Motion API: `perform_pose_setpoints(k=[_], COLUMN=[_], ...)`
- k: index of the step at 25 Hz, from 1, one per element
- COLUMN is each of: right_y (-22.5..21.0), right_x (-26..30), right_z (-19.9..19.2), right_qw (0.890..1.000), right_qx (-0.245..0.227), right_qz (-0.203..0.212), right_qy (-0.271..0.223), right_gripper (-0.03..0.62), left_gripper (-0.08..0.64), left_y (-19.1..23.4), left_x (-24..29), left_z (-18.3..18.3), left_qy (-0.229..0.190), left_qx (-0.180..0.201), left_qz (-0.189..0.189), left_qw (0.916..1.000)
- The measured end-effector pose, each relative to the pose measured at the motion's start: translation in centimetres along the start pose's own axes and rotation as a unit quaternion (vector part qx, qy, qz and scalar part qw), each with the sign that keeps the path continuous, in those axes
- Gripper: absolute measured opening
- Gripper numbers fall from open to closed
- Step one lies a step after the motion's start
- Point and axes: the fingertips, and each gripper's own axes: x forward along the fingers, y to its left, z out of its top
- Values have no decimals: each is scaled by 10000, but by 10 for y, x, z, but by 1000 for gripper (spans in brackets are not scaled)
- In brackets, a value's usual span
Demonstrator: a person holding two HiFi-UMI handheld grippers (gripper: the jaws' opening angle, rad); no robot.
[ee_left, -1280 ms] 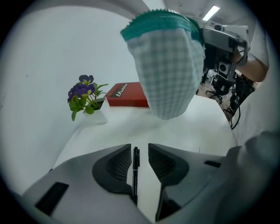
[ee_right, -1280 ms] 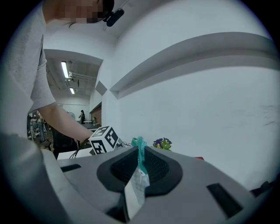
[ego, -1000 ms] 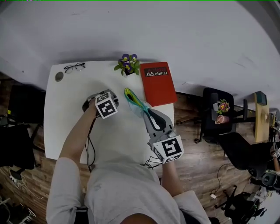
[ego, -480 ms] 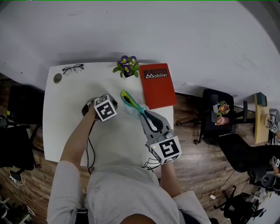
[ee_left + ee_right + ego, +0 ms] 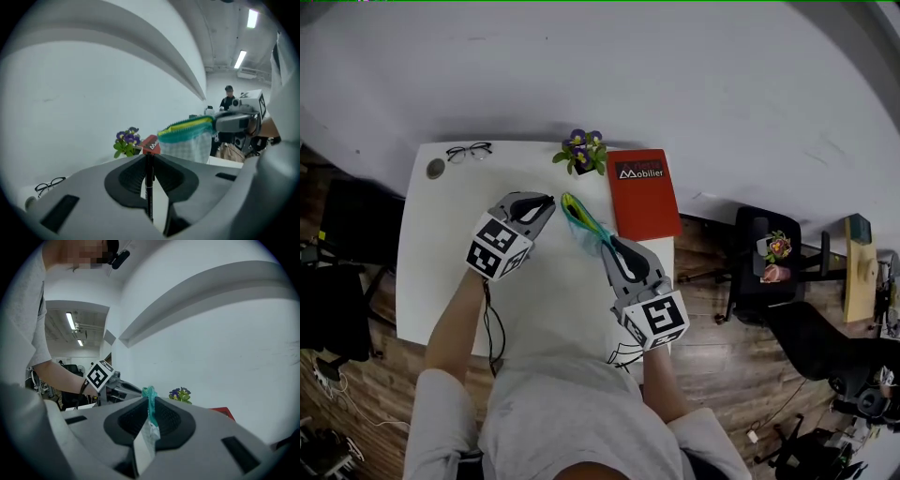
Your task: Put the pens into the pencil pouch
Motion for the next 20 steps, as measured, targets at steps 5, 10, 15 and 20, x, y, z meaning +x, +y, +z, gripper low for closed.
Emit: perform_pose_setpoints(k=[5,10,15,20], right_y=[8,18,28,36], right_x=[0,-1,-2,-2], right_z=[7,12,16,22], right_qw=[9999,9997,9995,9990], right_qx=[-43,-122,-180,-211], right_qz=[70,159,223,301], right_qy=[-67,-121,-158,-244], right_gripper=[58,58,58,58], left_gripper=[72,72,72,72], left_y=[4,-2,-13,-22], left_x=[-47,-95,-135,-152], left_z=[51,107,153,181], left_qy=[-1396,-2644,-3569,-4113], left_qx=[-547,-772,-895,-806], left_qz=[349,505,430,420], left_qw=[9881,9600,9289,9069])
